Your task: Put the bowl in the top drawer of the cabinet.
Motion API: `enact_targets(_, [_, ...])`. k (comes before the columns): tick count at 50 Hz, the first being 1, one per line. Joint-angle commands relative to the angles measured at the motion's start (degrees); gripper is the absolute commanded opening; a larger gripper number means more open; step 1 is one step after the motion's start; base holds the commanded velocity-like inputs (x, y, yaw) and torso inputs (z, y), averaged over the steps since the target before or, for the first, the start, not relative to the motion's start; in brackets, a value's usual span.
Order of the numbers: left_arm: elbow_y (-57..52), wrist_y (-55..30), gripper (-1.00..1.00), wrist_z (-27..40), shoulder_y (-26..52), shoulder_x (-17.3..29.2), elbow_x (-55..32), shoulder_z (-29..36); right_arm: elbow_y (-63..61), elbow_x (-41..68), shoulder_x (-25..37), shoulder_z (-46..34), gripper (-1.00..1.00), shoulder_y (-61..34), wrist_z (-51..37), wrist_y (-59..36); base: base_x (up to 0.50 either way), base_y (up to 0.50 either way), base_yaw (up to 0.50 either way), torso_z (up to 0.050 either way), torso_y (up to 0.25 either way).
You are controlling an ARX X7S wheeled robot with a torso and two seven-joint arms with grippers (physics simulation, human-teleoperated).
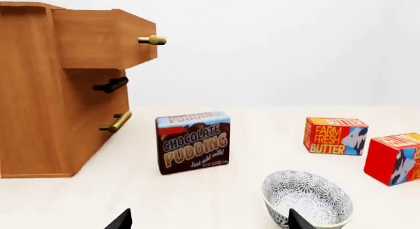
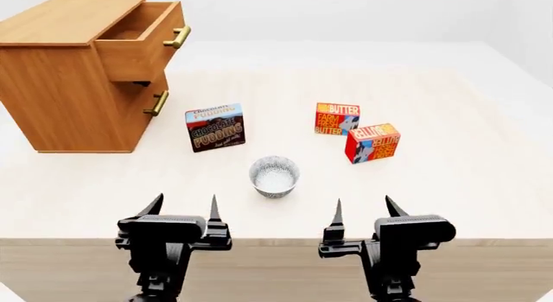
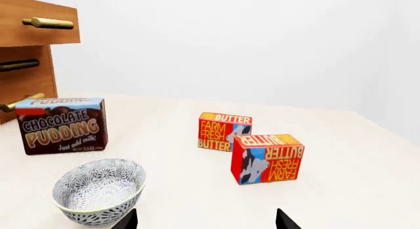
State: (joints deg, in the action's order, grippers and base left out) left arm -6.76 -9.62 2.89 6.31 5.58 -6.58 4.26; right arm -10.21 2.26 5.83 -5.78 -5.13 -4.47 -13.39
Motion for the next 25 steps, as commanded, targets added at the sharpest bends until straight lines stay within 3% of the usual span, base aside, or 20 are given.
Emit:
enact_targets(1, [-7.59,-16.06,1.00,-1.33,8.95,2.81,-3.70,1.36,-9.97,1.18,2.60,-0.62,1.00,-9.07,1.29,-17.32,0.00,0.00,0.00,0.050,0.000])
enact_targets(8, [-3.13,-25.38,1.00,-2.75,19.38,3.78,-5.73,1.58,-11.69,3.57,4.04,-0.43,1.00,-19.91,3.53,-29.16,0.00,0.00,0.00,0.050,0.000])
enact_targets(20, [2.40,-42.49,1.00,-1.93,41.07,4.75,-8.74,0.03,-8.57,4.73,5.78,-0.15,1.00,-34.07,4.76,-40.63,0.00,0.00,0.00,0.050,0.000])
enact_targets(25, [5.60,-49.99,1.00,-2.43,51.33,5.62,-9.01,1.60,-9.88,3.14,7.39,-3.36,1.00,-39.25,4.56,-45.38,0.00,0.00,0.00,0.007,0.000])
